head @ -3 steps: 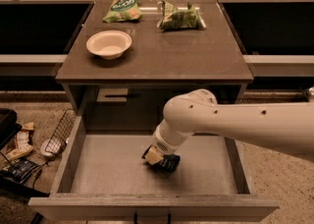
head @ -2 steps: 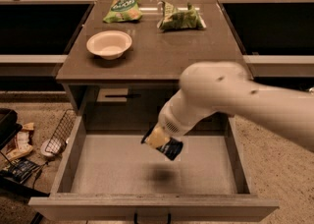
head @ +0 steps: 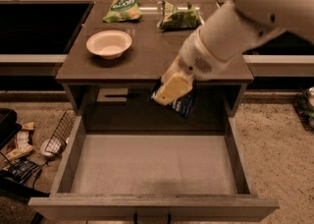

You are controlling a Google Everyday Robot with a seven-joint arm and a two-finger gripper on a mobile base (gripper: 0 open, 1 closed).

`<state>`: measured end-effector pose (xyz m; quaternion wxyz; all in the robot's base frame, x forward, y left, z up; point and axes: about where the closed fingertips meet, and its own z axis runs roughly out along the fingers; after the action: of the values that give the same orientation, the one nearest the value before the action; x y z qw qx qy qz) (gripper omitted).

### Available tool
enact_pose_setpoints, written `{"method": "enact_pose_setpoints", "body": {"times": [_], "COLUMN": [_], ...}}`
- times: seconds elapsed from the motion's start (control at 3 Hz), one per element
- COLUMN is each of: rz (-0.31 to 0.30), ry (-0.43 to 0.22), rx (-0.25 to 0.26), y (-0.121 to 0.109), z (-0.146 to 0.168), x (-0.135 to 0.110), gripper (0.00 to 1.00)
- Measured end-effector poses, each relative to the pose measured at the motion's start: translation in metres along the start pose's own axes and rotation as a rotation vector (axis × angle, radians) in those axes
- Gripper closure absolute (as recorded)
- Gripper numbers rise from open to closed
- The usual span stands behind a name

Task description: Pick rxbar blueberry from top drawer and place on counter

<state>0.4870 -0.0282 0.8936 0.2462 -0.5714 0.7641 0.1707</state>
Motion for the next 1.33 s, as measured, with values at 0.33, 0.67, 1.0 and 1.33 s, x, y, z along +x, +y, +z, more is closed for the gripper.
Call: {"method": "enact_pose_setpoints", "body": {"times": [0.33, 0.67, 1.0, 1.33], "rz": [-0.093, -0.137, -0.088, 0.001], "ry": [0.030, 0.024, -0.071, -0.107], "rx": [-0.055, 0.010, 0.252, 0.377], "y": [-0.012, -0.041, -0.101, -0.140], "z": [-0.023, -0.047, -0.089, -0.096], "x": [-0.044, -0.105, -0.172, -0.176], "gripper": [1.00, 1.00, 1.00, 1.00]}}
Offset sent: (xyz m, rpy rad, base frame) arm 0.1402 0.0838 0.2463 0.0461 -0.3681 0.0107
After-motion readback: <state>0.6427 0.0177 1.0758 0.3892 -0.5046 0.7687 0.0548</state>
